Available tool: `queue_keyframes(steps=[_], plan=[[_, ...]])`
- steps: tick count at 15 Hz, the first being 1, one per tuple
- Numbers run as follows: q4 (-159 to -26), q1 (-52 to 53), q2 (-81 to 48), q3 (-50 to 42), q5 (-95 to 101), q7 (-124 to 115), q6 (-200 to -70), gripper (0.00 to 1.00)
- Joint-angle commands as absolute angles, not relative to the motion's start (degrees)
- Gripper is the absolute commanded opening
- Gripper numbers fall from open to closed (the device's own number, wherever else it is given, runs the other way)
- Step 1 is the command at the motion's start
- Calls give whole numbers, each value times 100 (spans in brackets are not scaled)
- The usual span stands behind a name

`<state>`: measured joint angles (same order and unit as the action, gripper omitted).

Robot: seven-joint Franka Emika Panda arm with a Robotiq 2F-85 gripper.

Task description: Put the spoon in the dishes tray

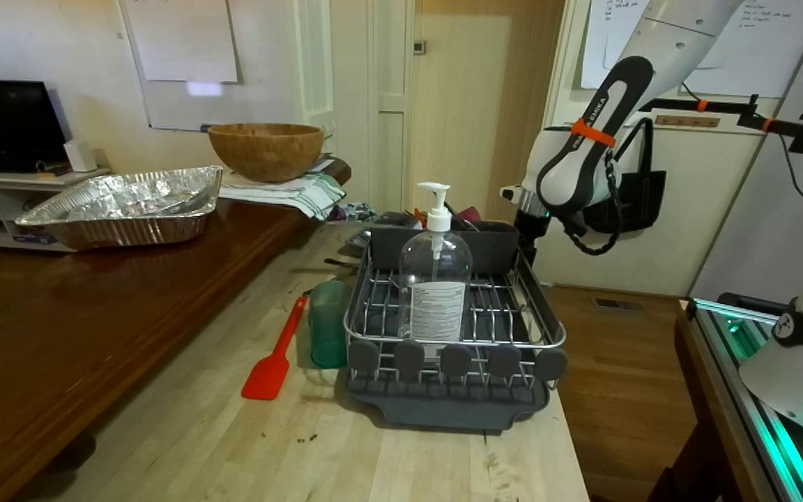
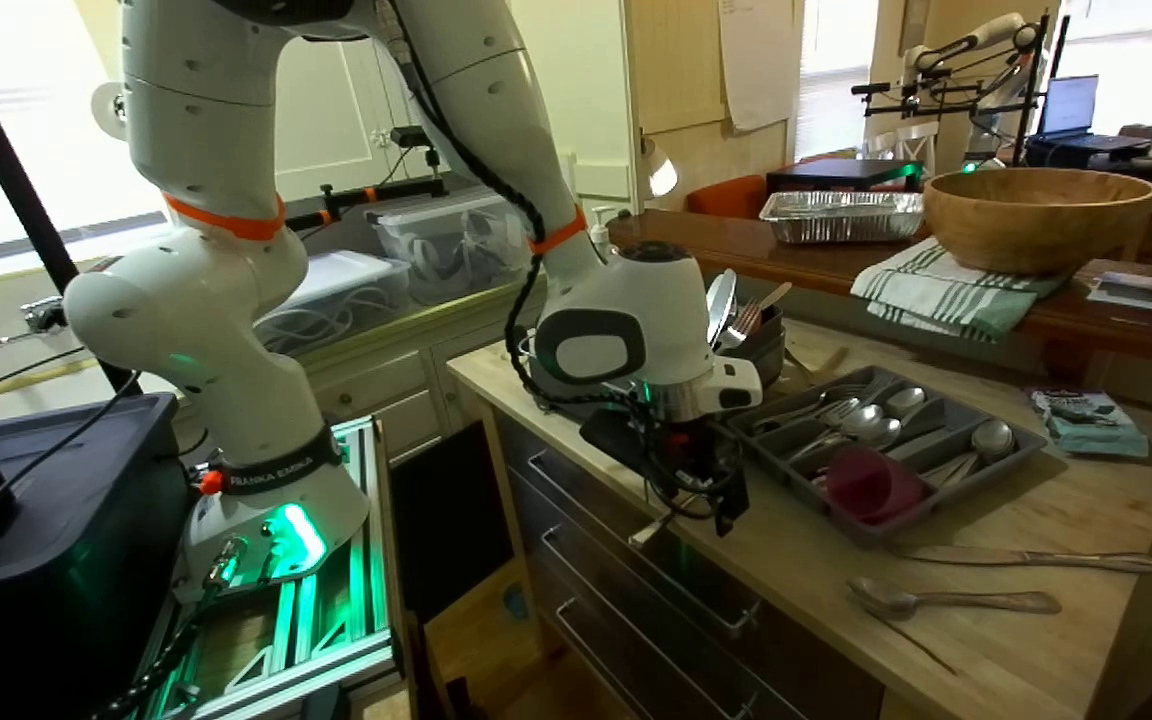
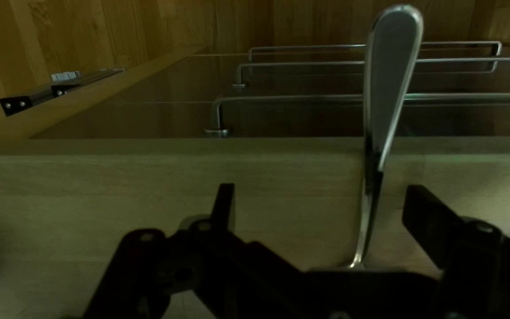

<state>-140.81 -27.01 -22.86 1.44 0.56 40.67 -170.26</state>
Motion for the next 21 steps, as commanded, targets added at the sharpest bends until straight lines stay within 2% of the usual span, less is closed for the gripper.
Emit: queue_keyframes(steps=[1,6,8,16,18,21], plan=[[-14020,-2713,-2417,191,155,4064,-17070,96],[-14071,-2690,-2392,224,176,4051,-17097,86],[-14091,-2707,-2375,259,148,4045,-17092,63],[-14101,-2638,-2260,238,138,3979,-16917,2],[-14094,-2593,-2248,194,152,3943,-16869,0],[-14167,-2581,-2104,167,153,3935,-16738,2]])
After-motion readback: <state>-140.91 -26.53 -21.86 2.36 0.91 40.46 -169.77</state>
